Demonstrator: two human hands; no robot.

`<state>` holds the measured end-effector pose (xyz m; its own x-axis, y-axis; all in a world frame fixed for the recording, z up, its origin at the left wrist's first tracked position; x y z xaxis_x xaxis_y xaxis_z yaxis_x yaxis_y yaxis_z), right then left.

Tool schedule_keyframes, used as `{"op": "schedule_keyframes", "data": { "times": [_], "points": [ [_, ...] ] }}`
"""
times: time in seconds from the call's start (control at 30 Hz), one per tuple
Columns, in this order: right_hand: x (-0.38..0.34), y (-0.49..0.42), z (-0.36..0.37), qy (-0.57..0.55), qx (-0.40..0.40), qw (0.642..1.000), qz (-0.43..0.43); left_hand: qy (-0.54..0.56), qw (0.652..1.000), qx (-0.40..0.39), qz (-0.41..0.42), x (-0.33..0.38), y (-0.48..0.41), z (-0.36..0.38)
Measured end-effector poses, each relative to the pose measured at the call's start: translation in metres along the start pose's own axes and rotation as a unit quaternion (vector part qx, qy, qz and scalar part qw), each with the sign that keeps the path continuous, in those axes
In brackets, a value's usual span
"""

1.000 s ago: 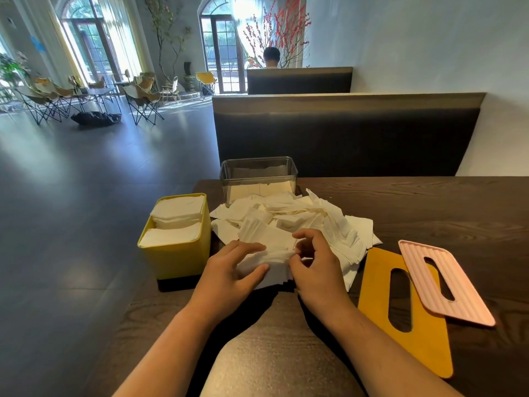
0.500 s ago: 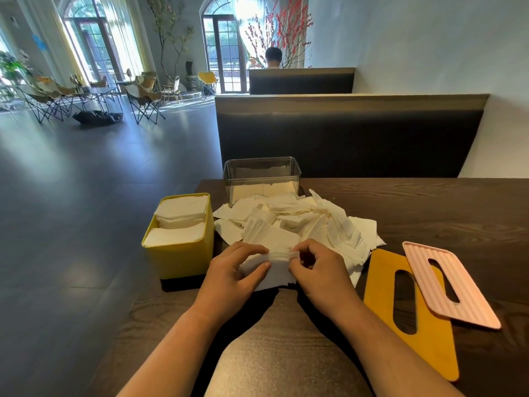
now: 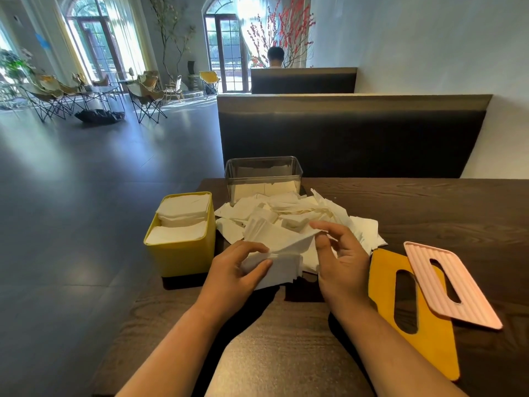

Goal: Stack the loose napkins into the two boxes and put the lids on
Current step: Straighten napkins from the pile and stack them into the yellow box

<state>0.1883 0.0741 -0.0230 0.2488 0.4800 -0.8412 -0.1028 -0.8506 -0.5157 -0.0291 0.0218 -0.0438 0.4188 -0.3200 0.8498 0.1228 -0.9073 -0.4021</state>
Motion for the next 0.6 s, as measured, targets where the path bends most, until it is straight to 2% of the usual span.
{"op": "schedule_keyframes", "data": {
  "times": [0.1, 0.2, 0.27, 0.33, 0.43, 0.5, 0.6],
  "points": [
    [-0.011, 0.004, -0.010, -0.048, 0.047, 0.996, -0.052, -0.003, 1.000, 0.015, 0.001, -0.001, 0.000, -0.001],
    [-0.017, 0.007, -0.013, -0.040, 0.054, 0.995, -0.074, 0.004, 0.999, 0.032, 0.009, -0.001, 0.000, -0.002],
    [-0.018, 0.009, -0.008, -0.024, 0.016, 0.996, -0.083, 0.010, 0.999, 0.036, 0.011, -0.001, 0.000, -0.001],
    [-0.016, 0.012, 0.005, -0.016, -0.067, 0.996, -0.054, 0.020, 0.999, 0.037, 0.005, -0.003, -0.001, -0.002],
    [-0.002, 0.023, 0.032, 0.086, -0.197, 0.977, 0.006, 0.047, 0.998, 0.031, -0.015, -0.007, 0.000, -0.003],
    [0.005, 0.028, 0.040, 0.134, -0.228, 0.964, 0.029, 0.045, 0.998, 0.032, -0.022, -0.011, 0.001, -0.003],
    [0.010, 0.027, 0.039, 0.143, -0.217, 0.964, 0.054, 0.088, 0.994, 0.045, -0.047, -0.012, 0.002, -0.002]
  ]
}}
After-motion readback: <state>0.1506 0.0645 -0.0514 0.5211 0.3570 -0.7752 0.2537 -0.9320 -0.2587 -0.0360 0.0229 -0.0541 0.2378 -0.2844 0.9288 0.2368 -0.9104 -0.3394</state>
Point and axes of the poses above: each hand's wrist, its own y-axis away from the middle knuckle, its own z-axis out of the palm, x = y × z, the point moved 7 cm from there along -y, towards the middle knuckle, and after that the axes turned 12 degrees about y, right-handed, at the moved point
